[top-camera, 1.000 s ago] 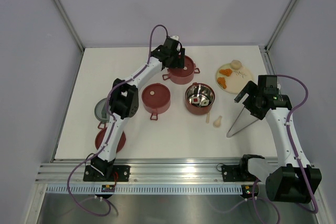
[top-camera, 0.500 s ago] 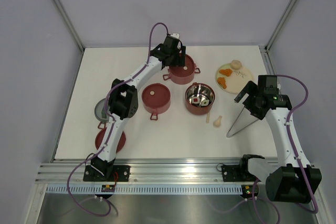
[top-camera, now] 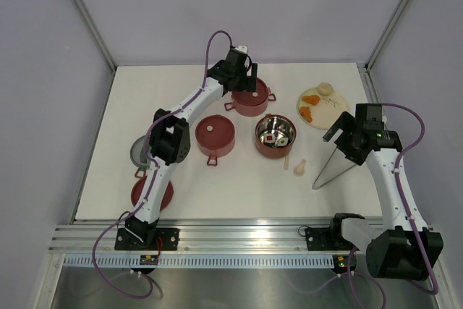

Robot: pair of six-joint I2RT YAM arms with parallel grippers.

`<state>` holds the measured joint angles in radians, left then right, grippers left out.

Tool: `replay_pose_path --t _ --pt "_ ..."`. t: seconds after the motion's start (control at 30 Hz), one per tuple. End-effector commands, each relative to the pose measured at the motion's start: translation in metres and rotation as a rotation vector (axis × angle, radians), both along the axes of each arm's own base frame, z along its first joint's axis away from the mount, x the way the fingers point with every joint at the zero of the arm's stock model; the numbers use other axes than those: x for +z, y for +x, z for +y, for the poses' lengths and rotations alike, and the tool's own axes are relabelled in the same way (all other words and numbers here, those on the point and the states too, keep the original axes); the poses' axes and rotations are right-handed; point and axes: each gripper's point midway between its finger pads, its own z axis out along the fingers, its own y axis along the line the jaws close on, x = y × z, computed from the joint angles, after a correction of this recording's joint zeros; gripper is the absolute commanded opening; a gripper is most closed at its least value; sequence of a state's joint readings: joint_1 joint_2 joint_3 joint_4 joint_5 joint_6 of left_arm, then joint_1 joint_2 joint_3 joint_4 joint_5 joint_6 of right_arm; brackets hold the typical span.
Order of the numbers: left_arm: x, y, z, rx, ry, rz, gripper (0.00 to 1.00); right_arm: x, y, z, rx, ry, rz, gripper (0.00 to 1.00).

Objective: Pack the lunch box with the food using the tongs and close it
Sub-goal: Close the box lid on the packing box.

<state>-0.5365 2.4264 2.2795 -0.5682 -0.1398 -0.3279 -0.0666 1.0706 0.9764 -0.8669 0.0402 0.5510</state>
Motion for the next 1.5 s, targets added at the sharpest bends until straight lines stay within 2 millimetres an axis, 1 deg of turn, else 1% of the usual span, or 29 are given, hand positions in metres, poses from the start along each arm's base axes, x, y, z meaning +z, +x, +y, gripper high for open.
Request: replay_pose_path --t 0.0,0.07,0.1,0.17,0.2,0.23,0.3,0.33,0.4,0.43,0.5,0.53,0.57,0.63,0.67,0.73,0.8,0.87,1.0,1.13,1.2,1.3,1.33,1.47 --pt "0.072 0.005 0.005 0.023 -0.025 -0.147 0.99 0.018 0.006 0.001 -0.002 0.006 -0.054 0.96" --pt "0.075 0.006 0.009 0.042 -0.013 -0.160 0.99 0.018 0.006 0.001 0.000 0.008 -0.052 0.96" --pt "0.081 0.005 0.011 0.050 -0.017 -0.170 0.99 0.017 0.006 0.001 -0.001 0.011 -0.050 0.96" --pt "0.085 0.006 0.016 0.069 -0.012 -0.186 0.99 0.017 0.007 0.002 0.002 0.013 -0.051 0.96" --pt "0.091 0.005 0.017 0.070 -0.013 -0.197 0.98 0.017 0.007 0.002 0.003 0.014 -0.053 0.96" --pt "0.093 0.004 0.016 0.068 -0.010 -0.206 0.95 0.018 0.008 0.002 0.002 0.012 -0.054 0.96" --pt "0.095 0.003 0.011 0.051 0.002 -0.223 0.86 0.016 0.008 0.002 0.003 0.014 -0.051 0.96" --pt "0.094 0.002 0.009 0.044 0.008 -0.224 0.77 0.016 0.008 0.002 0.003 0.016 -0.051 0.96" --pt "0.093 0.001 0.001 0.026 0.010 -0.228 0.72 0.016 0.009 0.002 0.003 0.016 -0.053 0.96" --pt "0.085 0.001 -0.004 0.013 0.013 -0.212 0.72 0.016 0.009 0.003 0.004 0.018 -0.050 0.96" --pt "0.079 0.003 -0.009 0.001 0.008 -0.201 0.74 0.015 0.009 0.003 0.006 0.019 -0.048 0.96" --pt "0.087 0.007 -0.012 -0.002 -0.004 -0.217 0.75 0.016 0.009 0.003 0.005 0.019 -0.050 0.96" --pt "0.068 0.009 -0.015 -0.013 0.012 -0.184 0.76 0.015 0.008 0.003 0.005 0.017 -0.048 0.96" --pt "0.067 0.013 -0.019 -0.023 0.008 -0.188 0.77 0.016 0.007 0.002 0.003 0.014 -0.050 0.96" --pt "0.058 0.014 -0.021 -0.032 0.007 -0.175 0.79 0.016 0.007 0.002 0.000 0.013 -0.048 0.96" --pt "0.052 0.015 -0.023 -0.034 0.003 -0.168 0.80 0.016 0.006 0.001 0.000 0.011 -0.046 0.96" --pt "0.041 0.016 -0.025 -0.034 -0.003 -0.151 0.81 0.015 0.005 0.002 0.002 0.013 -0.043 0.96" --pt "0.032 0.015 -0.026 -0.036 -0.006 -0.131 0.82 0.015 0.005 0.002 0.001 0.014 -0.044 0.96" --pt "0.005 0.012 -0.027 -0.040 0.007 -0.077 0.87 0.016 0.005 0.002 0.001 0.009 -0.046 0.96" --pt "-0.012 0.004 -0.031 -0.065 -0.001 -0.022 0.86 0.015 0.005 0.001 -0.003 0.011 -0.045 0.96" --pt "-0.016 -0.002 -0.035 -0.080 -0.026 0.004 0.85 0.015 0.005 0.002 -0.002 0.016 -0.045 0.96" --pt "-0.012 -0.009 -0.042 -0.099 -0.080 0.029 0.84 0.016 0.005 0.002 -0.001 0.017 -0.045 0.96" --pt "-0.015 -0.011 -0.043 -0.103 -0.088 0.039 0.83 0.015 0.005 0.002 -0.003 0.017 -0.045 0.96" --pt "-0.006 -0.011 -0.038 -0.092 -0.093 0.027 0.82 0.016 0.004 0.002 -0.002 0.016 -0.048 0.96"
